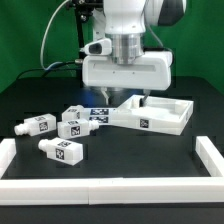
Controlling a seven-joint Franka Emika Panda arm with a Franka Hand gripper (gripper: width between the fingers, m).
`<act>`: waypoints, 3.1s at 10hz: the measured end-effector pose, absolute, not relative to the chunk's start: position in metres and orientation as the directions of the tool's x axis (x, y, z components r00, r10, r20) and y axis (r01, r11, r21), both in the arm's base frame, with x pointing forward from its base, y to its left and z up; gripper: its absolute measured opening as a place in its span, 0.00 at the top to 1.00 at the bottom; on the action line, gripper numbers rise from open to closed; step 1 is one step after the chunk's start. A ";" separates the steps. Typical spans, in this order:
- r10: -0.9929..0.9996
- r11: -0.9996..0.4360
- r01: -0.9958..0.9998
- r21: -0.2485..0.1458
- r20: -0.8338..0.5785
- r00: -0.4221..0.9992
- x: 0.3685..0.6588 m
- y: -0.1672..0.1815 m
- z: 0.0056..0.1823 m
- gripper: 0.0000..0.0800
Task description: Assemble one leg
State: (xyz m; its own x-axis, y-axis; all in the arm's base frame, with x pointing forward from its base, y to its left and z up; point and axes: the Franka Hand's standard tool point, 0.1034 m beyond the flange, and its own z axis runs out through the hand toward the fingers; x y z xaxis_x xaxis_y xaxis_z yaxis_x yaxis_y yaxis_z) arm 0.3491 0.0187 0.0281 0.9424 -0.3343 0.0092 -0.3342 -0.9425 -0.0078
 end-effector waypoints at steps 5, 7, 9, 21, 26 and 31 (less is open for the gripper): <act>-0.359 -0.933 -0.359 -0.008 0.012 0.933 0.352 0.010 0.026 0.19; -0.365 -0.931 -0.365 -0.009 0.014 0.931 0.355 0.011 0.025 0.19; -0.364 -0.931 -0.364 -0.009 0.015 0.931 0.359 0.011 0.023 0.22; -0.249 -0.967 -0.247 -0.067 0.019 0.968 0.447 -0.003 0.041 0.52; -0.223 -0.973 -0.220 -0.066 0.031 0.974 0.453 -0.006 0.042 0.52; -0.121 -0.990 -0.114 -0.081 0.080 0.989 0.539 -0.018 0.046 0.52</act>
Offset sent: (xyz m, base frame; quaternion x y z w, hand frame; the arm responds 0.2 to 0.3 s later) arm -0.0078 0.0046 -0.0137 0.0107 -0.0046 0.0241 0.9996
